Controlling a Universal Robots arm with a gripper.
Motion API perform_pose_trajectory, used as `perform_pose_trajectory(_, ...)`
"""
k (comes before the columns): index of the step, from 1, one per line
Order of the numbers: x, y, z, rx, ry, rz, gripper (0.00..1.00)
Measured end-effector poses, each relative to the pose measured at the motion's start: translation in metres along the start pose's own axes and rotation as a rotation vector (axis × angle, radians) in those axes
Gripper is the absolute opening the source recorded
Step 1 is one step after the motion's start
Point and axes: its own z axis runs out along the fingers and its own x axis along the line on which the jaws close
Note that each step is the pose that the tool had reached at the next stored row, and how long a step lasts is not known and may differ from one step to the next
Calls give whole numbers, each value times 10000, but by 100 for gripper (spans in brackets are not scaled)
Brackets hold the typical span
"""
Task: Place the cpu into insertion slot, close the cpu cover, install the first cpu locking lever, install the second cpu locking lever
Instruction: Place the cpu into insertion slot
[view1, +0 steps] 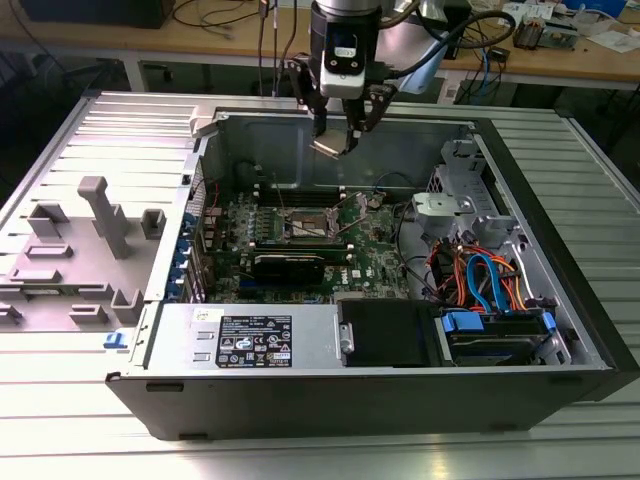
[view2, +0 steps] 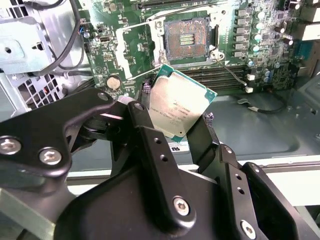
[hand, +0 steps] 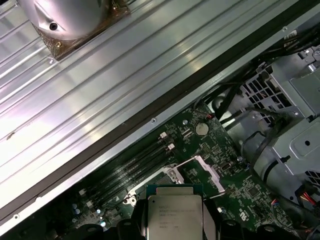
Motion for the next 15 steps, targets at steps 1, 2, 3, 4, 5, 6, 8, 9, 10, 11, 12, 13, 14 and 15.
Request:
perform_pose_trajectory(1,0,0,1,-2,0,1,54)
perform_pose_trajectory(2,0,1,1,-2,0,2,54)
perform_pose_trajectory(3,0,0,1,-2,0,2,54)
perform_pose_trajectory(4,0,0,1,-2,0,2,54)
perform_pose_trajectory(5,0,0,1,-2,0,2,54)
perform_pose_trajectory(6,0,0,1,-3,0,2,54)
perform_pose_trajectory(8,0,0,1,-3,0,3,54)
perform_pose_trajectory(9,0,0,1,-3,1,3,54)
perform_pose_trajectory(10,0,0,1,-3,0,3,54)
perform_pose_trajectory(11,0,0,1,-3,0,3,54)
perform_pose_trajectory(12,0,0,1,-2,0,4,54)
perform_pose_trajectory(13,0,0,1,-3,0,4,54)
perform_pose_trajectory(14,0,0,1,-3,1,12,54)
perform_pose_trajectory(15,0,0,3,-3,-3,66,54)
